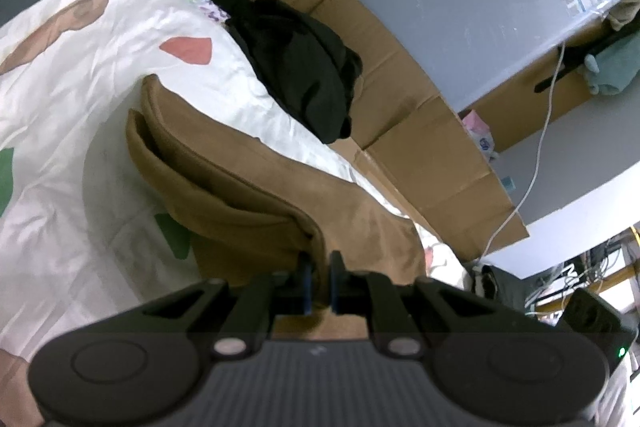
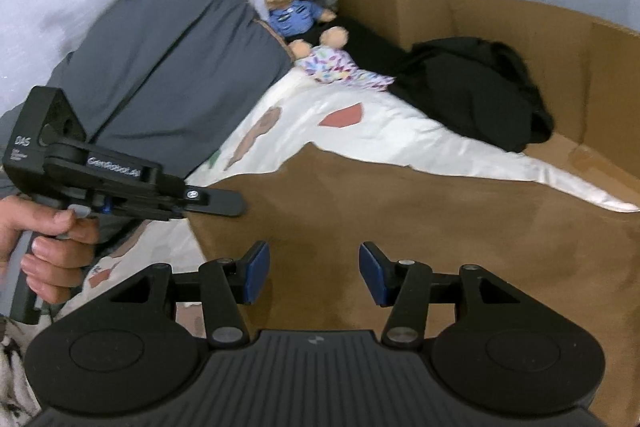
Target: Fold clothes
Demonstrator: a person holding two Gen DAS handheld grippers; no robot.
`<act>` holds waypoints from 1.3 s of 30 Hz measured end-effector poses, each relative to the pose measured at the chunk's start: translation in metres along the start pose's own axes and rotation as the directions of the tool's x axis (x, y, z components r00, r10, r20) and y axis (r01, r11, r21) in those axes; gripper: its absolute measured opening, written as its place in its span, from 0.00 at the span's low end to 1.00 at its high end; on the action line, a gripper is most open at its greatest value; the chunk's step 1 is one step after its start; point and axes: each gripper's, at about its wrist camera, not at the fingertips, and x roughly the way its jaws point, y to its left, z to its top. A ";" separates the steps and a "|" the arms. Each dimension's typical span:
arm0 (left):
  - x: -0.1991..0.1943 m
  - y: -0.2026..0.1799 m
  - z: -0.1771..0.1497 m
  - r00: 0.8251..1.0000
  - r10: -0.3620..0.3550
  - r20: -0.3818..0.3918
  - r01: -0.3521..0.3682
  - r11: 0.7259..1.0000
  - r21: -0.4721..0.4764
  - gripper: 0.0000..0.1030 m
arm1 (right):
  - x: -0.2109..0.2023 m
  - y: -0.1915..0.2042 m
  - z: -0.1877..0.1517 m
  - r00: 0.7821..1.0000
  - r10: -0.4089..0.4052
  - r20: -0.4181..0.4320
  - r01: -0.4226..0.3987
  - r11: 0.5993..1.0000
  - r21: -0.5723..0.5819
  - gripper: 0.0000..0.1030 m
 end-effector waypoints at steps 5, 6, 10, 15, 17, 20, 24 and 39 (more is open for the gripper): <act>0.003 -0.002 0.002 1.000 0.004 -0.003 -0.004 1.000 -0.006 0.08 | 0.010 0.011 -0.005 0.997 0.074 -0.011 -0.074 0.997 -0.004 0.54; 0.003 -0.003 0.003 1.000 0.007 -0.004 -0.007 1.000 -0.008 0.08 | 0.012 0.014 -0.006 0.996 0.092 -0.007 -0.092 0.996 -0.009 0.55; 0.001 -0.003 0.002 1.000 0.014 -0.008 -0.014 0.999 -0.041 0.08 | 0.014 0.027 -0.006 0.992 0.126 0.023 -0.125 0.992 -0.033 0.65; -0.004 -0.004 0.001 1.000 0.022 -0.012 -0.023 0.995 -0.093 0.08 | 0.024 0.050 -0.004 0.992 0.122 0.026 -0.119 0.988 -0.098 0.65; -0.007 -0.004 0.000 1.000 0.026 -0.013 -0.027 0.993 -0.114 0.08 | 0.030 0.057 -0.005 0.994 0.107 0.023 -0.104 0.988 -0.118 0.65; -0.012 0.002 0.001 1.000 0.028 -0.008 -0.029 0.990 -0.138 0.08 | 0.038 0.064 -0.007 0.996 0.084 0.031 -0.079 0.987 -0.138 0.65; -0.017 0.007 0.000 1.000 0.029 0.004 -0.027 0.985 -0.172 0.08 | 0.047 0.076 -0.008 0.997 0.053 0.057 -0.042 0.983 -0.177 0.65; -0.026 0.018 0.003 0.996 0.082 0.027 -0.073 0.970 -0.232 0.10 | 0.080 0.109 -0.010 0.989 -0.107 0.107 0.138 0.927 -0.350 0.14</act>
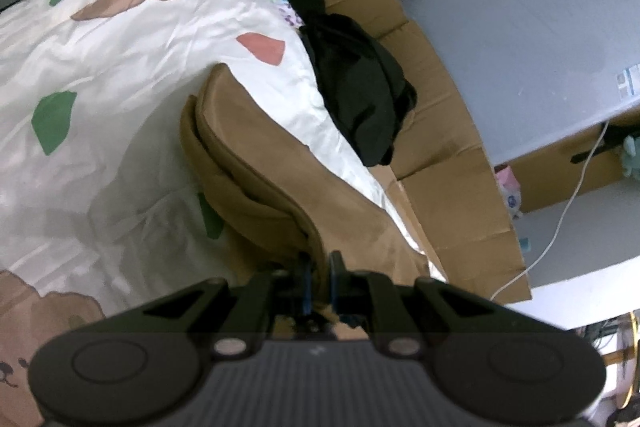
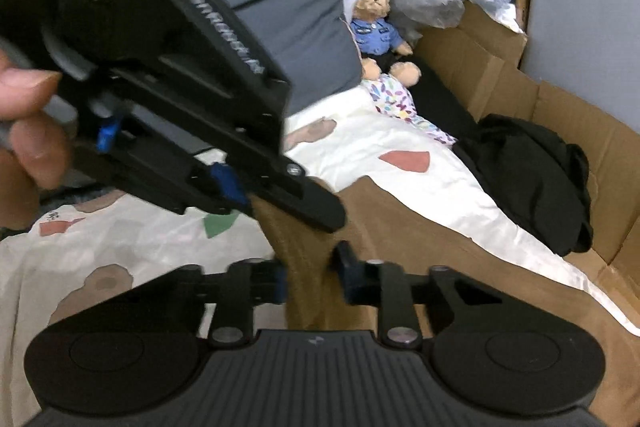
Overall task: Fold clothes
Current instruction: 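Close the right gripper on the shirt edge beside the left gripper, then open and reclose the left gripper on the brown shirt edge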
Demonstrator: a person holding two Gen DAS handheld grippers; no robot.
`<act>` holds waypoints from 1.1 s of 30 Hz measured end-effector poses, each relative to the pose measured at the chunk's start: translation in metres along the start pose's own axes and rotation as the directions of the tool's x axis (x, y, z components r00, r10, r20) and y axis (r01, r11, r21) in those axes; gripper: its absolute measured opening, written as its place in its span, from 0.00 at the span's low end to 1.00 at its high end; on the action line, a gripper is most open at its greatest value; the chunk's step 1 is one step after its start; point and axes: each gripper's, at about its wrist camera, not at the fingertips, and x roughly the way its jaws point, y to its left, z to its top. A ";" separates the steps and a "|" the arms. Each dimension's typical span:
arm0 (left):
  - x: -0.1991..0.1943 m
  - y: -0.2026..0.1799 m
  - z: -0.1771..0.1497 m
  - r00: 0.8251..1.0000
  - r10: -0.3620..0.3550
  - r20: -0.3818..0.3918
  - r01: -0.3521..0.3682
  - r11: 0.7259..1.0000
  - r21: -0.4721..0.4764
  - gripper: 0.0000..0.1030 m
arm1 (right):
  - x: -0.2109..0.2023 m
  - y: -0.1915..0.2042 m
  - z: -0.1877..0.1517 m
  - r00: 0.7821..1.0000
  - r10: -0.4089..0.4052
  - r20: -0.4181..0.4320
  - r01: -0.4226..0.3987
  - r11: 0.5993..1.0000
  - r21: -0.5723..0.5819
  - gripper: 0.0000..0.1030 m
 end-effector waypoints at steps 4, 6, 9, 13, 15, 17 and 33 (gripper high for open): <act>-0.006 0.004 0.007 1.000 0.018 0.009 -0.018 0.999 0.032 0.19 | 0.000 -0.001 0.000 1.000 0.023 -0.017 -0.023 1.000 -0.004 0.07; -0.005 0.009 0.012 1.000 0.027 0.011 -0.028 0.999 0.036 0.33 | 0.000 -0.005 0.001 0.999 0.040 -0.022 -0.039 0.999 0.024 0.06; -0.002 0.017 0.020 0.998 0.053 0.030 -0.055 0.997 0.048 0.40 | -0.002 -0.007 0.003 0.998 0.054 -0.016 -0.053 0.998 0.034 0.06; 0.009 0.042 0.036 0.995 0.083 0.063 -0.083 0.997 0.003 0.53 | -0.001 -0.010 0.004 0.996 0.081 -0.031 -0.081 0.997 0.017 0.06; 0.020 0.054 0.043 0.993 0.100 0.060 -0.099 0.995 -0.023 0.54 | -0.002 -0.016 0.004 0.995 0.094 -0.038 -0.093 0.995 0.018 0.05; 0.031 0.065 0.049 0.993 0.111 0.044 -0.109 0.993 -0.047 0.56 | -0.003 -0.021 0.005 0.994 0.099 -0.036 -0.098 0.995 0.033 0.05; 0.107 0.098 0.085 0.990 0.137 -0.019 -0.138 0.988 -0.075 0.58 | 0.002 -0.054 -0.005 0.971 0.235 -0.040 -0.227 0.963 0.148 0.05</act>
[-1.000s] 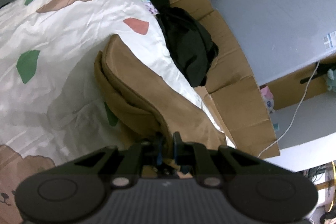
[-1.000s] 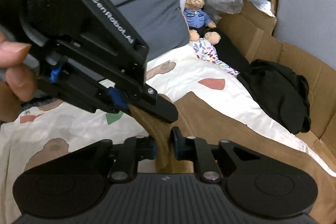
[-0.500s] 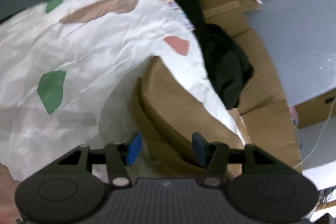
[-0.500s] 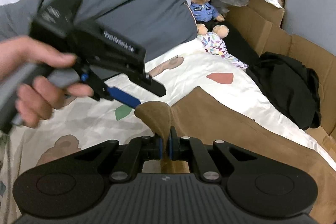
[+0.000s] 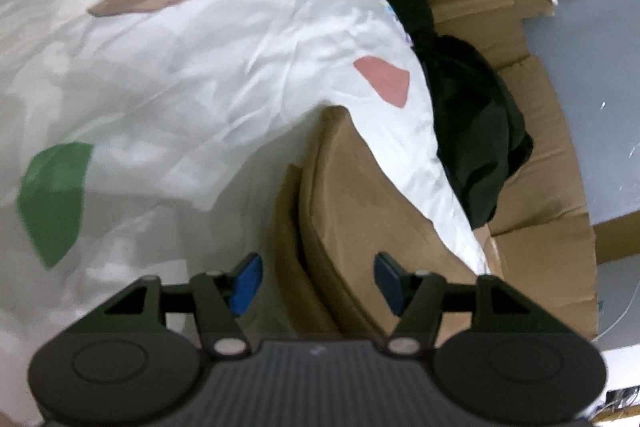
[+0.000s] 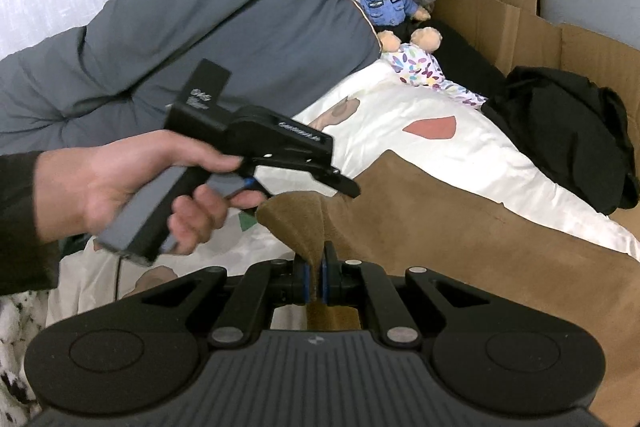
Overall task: Fold clothes
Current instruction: 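Open and reclose the left gripper on the brown shirt edge, then lift the gripped shirt edge with both grippers and fold it over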
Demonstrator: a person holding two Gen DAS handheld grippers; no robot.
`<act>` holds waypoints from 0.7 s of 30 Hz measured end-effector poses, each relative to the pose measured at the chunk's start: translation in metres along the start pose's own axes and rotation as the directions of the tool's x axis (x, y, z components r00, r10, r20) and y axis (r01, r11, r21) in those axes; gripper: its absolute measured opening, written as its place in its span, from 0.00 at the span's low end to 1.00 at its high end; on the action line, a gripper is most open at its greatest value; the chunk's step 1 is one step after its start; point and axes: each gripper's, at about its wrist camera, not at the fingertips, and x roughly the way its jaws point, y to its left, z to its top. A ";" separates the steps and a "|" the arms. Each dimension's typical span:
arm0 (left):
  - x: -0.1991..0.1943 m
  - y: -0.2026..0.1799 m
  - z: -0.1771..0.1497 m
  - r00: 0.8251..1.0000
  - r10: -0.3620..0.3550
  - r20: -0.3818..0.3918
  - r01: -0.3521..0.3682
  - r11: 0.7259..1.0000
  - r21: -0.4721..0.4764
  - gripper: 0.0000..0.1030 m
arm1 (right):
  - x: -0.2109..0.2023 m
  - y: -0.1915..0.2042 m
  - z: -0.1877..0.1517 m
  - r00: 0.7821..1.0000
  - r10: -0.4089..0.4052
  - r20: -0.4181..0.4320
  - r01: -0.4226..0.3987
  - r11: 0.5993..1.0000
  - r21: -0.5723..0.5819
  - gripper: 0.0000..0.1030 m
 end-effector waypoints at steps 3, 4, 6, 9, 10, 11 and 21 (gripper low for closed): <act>0.011 -0.003 0.010 1.000 0.016 -0.013 -0.016 0.999 0.040 0.41 | -0.004 -0.007 -0.003 1.000 0.001 0.003 -0.001 1.000 0.013 0.05; 0.014 -0.004 0.013 1.000 0.023 -0.011 -0.022 0.998 0.055 0.33 | -0.005 -0.009 -0.004 1.000 0.003 0.006 -0.003 1.000 0.021 0.05; 0.019 -0.003 0.020 1.000 0.024 -0.015 -0.023 0.998 0.054 0.20 | -0.007 -0.015 -0.007 1.000 0.013 0.012 -0.013 0.999 0.050 0.05; 0.023 -0.002 0.027 0.999 0.030 -0.032 -0.029 0.998 0.051 0.12 | -0.009 -0.018 -0.011 1.000 0.013 0.014 -0.014 0.998 0.069 0.05; 0.021 -0.005 0.030 0.999 0.038 -0.038 -0.035 0.996 0.081 0.10 | -0.010 -0.019 -0.012 1.000 0.013 0.016 -0.014 0.997 0.075 0.05; 0.020 -0.008 0.032 0.998 0.044 -0.043 -0.039 0.994 0.105 0.09 | -0.011 -0.019 -0.013 1.000 0.013 0.018 -0.015 0.997 0.081 0.05; -0.010 -0.053 0.032 1.000 0.011 -0.008 -0.009 0.985 0.174 0.09 | -0.032 -0.014 -0.022 0.999 0.003 0.049 -0.009 0.994 0.112 0.05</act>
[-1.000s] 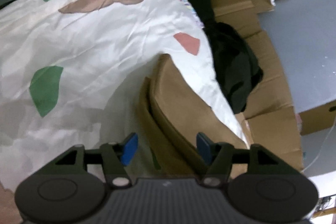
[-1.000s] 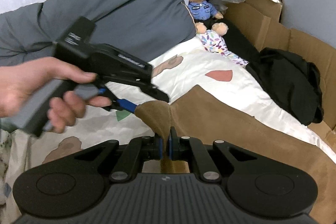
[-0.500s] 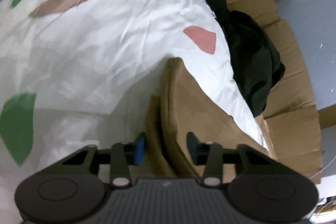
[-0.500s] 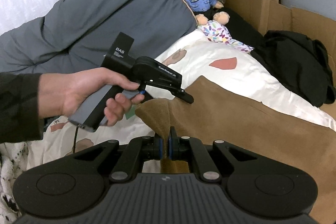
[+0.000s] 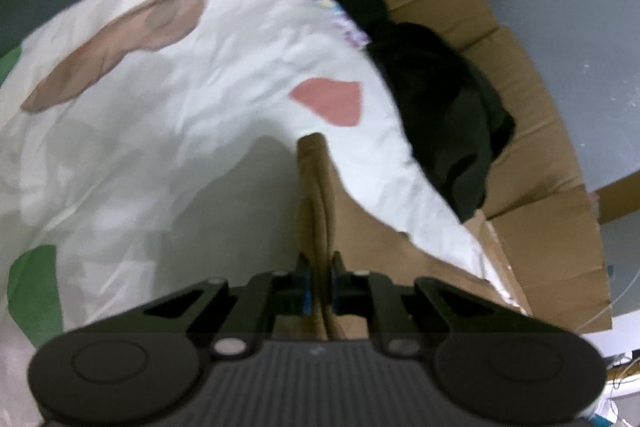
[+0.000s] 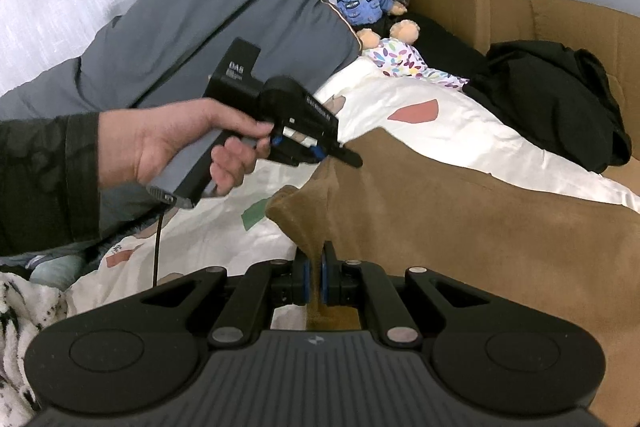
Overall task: Fold clothes
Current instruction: 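Lift the gripped shirt edge with both grippers and fold it over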
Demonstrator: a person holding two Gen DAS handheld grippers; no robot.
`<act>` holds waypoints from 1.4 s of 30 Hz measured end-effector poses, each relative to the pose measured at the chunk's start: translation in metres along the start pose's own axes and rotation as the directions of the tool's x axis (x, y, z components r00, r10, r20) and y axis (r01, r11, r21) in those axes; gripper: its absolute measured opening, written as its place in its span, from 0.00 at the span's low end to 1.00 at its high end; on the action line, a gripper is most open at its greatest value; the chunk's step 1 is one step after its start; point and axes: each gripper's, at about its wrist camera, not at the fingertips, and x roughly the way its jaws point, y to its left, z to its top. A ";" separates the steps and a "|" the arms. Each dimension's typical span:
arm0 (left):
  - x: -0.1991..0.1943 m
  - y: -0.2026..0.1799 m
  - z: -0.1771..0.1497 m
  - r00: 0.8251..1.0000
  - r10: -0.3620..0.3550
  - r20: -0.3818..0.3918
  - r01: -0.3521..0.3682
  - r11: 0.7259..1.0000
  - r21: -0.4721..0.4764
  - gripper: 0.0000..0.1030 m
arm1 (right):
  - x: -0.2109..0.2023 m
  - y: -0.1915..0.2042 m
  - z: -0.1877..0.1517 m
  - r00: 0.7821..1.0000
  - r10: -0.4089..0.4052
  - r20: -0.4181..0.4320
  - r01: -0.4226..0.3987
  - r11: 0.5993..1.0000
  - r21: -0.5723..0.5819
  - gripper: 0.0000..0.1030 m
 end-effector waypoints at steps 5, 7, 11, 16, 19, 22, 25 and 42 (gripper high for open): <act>-0.017 -0.038 -0.002 0.999 -0.039 0.027 0.038 0.998 0.048 0.08 | -0.025 0.000 -0.003 0.999 -0.019 0.029 0.018 1.000 0.021 0.05; -0.020 -0.051 -0.004 0.998 -0.049 0.034 0.047 0.997 0.066 0.08 | -0.035 0.000 -0.005 0.999 -0.027 0.037 0.027 0.999 0.022 0.05; -0.024 -0.077 -0.013 0.997 -0.058 0.047 0.055 0.996 0.077 0.08 | -0.058 -0.007 -0.011 0.997 -0.041 0.067 0.037 0.998 0.048 0.05; -0.024 -0.112 -0.028 0.996 -0.080 0.045 0.074 0.990 0.121 0.08 | -0.083 -0.023 -0.021 0.993 -0.075 0.087 0.066 0.993 0.103 0.05; -0.024 -0.133 -0.041 0.996 -0.078 0.052 0.069 0.984 0.161 0.08 | -0.100 -0.030 -0.030 0.989 -0.104 0.106 0.090 0.987 0.135 0.05; -0.025 -0.150 -0.052 0.996 -0.063 0.063 0.050 0.980 0.193 0.08 | -0.113 -0.036 -0.037 0.984 -0.129 0.127 0.106 0.980 0.170 0.05; -0.024 -0.172 -0.059 0.996 -0.079 0.045 0.068 0.975 0.209 0.08 | -0.131 -0.043 -0.044 0.976 -0.156 0.153 0.123 0.971 0.203 0.05; 0.008 -0.238 -0.104 0.996 -0.080 -0.025 0.084 0.951 0.298 0.08 | -0.177 -0.073 -0.083 0.953 -0.225 0.203 0.153 0.935 0.320 0.04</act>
